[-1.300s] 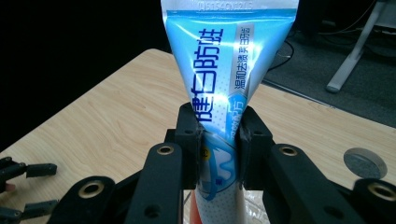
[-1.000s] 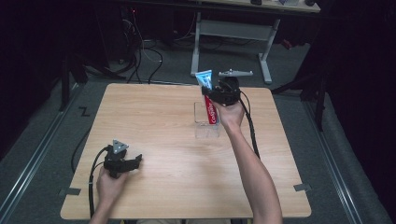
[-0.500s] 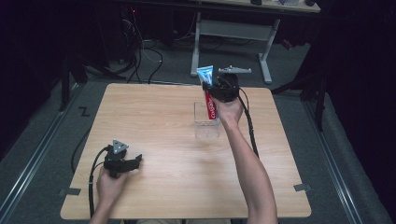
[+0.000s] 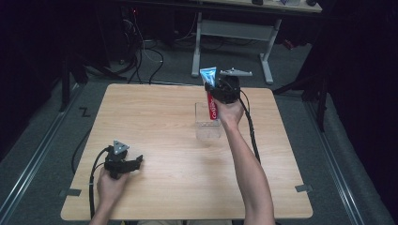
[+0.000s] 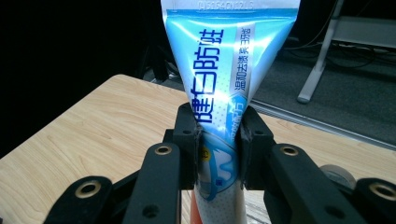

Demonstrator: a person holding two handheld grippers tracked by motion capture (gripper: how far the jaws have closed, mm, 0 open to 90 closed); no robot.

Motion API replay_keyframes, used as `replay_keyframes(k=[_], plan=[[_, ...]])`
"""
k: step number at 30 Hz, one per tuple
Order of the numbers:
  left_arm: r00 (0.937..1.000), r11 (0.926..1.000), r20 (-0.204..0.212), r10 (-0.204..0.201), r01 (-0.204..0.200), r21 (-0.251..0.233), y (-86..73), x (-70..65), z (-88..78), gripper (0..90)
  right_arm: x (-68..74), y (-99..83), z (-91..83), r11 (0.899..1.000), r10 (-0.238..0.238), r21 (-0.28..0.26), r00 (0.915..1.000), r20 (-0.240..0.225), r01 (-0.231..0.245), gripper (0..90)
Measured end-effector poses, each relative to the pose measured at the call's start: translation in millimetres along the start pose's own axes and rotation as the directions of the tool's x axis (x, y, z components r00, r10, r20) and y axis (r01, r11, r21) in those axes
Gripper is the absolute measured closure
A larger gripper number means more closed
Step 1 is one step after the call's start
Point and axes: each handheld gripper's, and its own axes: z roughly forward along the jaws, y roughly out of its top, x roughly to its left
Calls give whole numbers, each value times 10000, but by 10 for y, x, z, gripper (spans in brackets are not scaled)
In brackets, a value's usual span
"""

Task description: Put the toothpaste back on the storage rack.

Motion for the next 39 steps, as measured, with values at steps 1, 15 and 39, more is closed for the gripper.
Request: replay_keyframes(k=[1,15,39], plan=[[10000,10000,-1,3,-3,4,0,0,0,258,-15,-20,9,10000,-17,-21,10000,67,17,729],[10000,10000,-21,-8,8,-17,0,-5,2,258,-75,-137,69,9996,235,-190,9996,123,-232,728],[10000,10000,-17,-14,14,-23,0,-7,2,259,-175,-362,157,9962,832,243,9962,265,-839,718]])
